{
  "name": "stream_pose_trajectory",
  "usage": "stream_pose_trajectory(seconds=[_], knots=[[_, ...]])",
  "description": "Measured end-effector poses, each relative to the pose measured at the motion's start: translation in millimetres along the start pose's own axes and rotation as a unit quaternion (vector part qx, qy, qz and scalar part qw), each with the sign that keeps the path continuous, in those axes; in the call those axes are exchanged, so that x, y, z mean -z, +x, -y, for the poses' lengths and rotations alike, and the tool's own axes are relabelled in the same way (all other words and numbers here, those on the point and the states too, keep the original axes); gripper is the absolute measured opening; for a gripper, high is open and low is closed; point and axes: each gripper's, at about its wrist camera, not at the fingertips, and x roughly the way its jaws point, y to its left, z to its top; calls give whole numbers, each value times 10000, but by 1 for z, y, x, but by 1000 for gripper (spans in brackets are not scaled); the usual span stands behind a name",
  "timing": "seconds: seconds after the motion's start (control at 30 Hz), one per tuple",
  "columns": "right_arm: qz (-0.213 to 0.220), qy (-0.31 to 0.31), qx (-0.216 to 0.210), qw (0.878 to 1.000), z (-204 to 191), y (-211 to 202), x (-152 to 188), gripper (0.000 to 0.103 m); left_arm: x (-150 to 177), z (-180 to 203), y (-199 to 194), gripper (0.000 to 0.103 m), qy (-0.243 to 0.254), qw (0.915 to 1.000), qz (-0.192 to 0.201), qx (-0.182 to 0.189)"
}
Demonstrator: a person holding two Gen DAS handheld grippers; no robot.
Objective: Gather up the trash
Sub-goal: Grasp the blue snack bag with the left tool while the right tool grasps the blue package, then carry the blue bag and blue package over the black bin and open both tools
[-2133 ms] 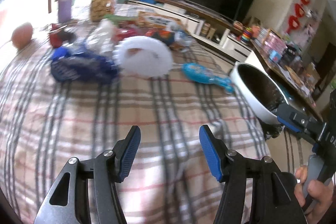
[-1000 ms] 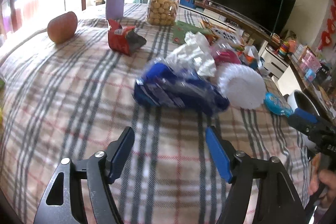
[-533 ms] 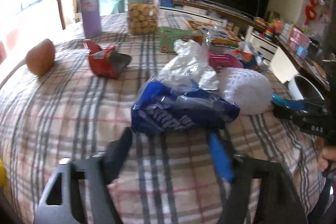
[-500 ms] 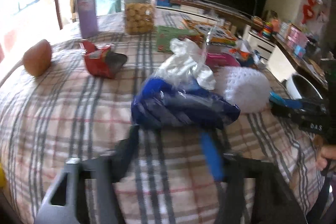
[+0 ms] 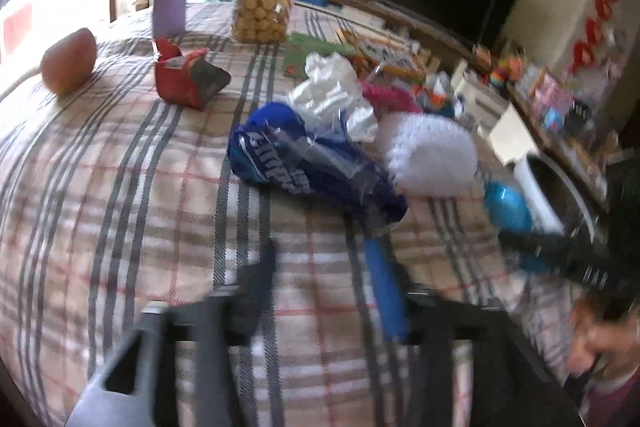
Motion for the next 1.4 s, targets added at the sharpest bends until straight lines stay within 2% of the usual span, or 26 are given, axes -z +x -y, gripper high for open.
stream_pose_trajectory(seconds=[0.13, 0.2, 0.37, 0.43, 0.47, 0.73, 1.07, 1.4], knots=[[15, 130, -73, 9999, -2, 0, 9, 23, -4, 6, -3, 69, -324, 9993, 176, 89], [23, 205, -74, 9998, -1, 0, 13, 23, -8, 10, 3, 69, -408, 9990, 205, -10], [87, 313, -71, 9994, 0, -4, 17, 23, -12, 13, 26, 68, -639, 9978, 43, -169], [119, 362, -82, 9992, 1, -5, 18, 23, -11, 14, 31, 46, -658, 9977, 27, -143], [141, 377, -81, 9992, 0, -6, 19, 23, -9, 13, 35, 20, -641, 9978, -57, -158], [313, 607, -165, 9975, 5, -19, 27, 23, 8, 19, 7, 14, -332, 9994, 46, -68], [600, 706, -151, 9956, 9, -50, 36, 21, 37, 65, -40, 13, 389, 9988, 116, 259], [914, 974, 16, 9910, 35, -83, 44, 21, 36, 109, -33, 13, 976, 9935, -11, 581]])
